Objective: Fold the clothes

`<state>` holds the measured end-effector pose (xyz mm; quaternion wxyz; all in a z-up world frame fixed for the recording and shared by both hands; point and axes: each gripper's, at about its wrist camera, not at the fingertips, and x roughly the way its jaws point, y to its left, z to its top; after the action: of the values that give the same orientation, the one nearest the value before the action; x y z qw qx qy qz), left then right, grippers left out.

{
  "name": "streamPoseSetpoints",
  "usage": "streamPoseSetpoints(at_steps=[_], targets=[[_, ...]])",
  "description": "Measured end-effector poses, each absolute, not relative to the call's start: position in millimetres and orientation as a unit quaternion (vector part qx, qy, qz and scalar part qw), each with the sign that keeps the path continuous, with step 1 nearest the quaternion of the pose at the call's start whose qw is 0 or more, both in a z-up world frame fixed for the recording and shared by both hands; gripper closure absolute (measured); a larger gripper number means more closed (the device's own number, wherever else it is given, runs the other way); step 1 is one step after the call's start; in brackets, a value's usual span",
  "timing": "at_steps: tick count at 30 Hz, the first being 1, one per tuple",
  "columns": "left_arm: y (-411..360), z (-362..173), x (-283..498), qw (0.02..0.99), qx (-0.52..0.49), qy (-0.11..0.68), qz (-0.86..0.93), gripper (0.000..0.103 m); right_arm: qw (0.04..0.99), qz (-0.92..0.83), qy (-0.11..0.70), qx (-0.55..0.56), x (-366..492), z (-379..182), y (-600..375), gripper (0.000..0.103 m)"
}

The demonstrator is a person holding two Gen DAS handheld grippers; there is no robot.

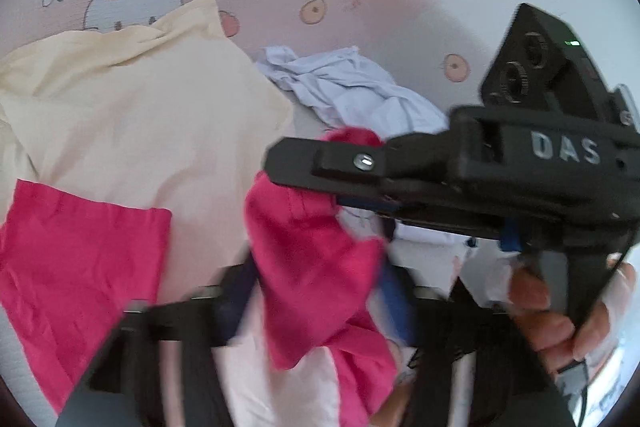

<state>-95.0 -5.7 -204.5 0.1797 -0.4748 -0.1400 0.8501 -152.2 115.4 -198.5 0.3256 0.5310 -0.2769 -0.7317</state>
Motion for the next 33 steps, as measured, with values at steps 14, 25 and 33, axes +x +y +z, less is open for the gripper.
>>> streamPoseSetpoints(at_steps=[14,25,33], targets=[[-33.7,-219.5,-101.1,0.118,-0.483,-0.143,0.856,0.084,0.268,-0.777,-0.264,0.505,-130.4,-197.3,155.6,0.047],[-69.2,-217.8,-74.4,0.078,-0.479,-0.152,0.861,0.084,0.233,-0.794,-0.123,0.548,-77.9,-229.7,144.2,0.043],[-97.4,-249.7,-63.4,0.046,-0.507,-0.192,0.839,0.084,0.216,-0.794,-0.012,0.569,-42.0,-254.3,127.4,0.043]])
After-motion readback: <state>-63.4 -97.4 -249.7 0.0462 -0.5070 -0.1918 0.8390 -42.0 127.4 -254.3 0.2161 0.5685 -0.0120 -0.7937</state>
